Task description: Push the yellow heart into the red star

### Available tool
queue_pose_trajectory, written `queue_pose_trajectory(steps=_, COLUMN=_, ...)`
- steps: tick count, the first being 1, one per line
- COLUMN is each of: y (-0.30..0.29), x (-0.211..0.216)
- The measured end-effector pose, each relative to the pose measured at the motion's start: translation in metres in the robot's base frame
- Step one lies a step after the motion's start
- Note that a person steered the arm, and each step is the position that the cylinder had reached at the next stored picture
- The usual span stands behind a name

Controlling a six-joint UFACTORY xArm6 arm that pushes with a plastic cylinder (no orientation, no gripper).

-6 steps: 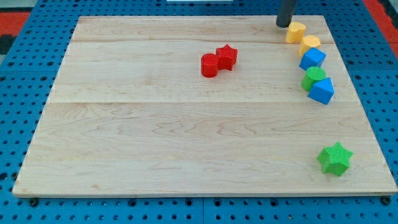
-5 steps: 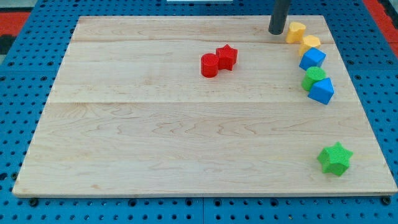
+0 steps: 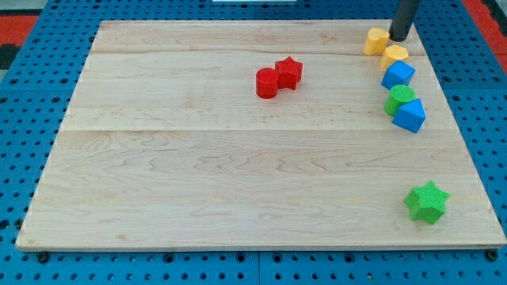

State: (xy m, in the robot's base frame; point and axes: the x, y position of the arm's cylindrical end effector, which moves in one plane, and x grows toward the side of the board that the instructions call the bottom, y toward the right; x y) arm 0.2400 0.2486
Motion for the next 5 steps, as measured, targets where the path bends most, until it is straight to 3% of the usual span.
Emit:
queue_pose_trajectory(steps=2, y=-0.034, x=0.001)
queue_pose_trajectory(steps=5, y=-0.111, x=0.037)
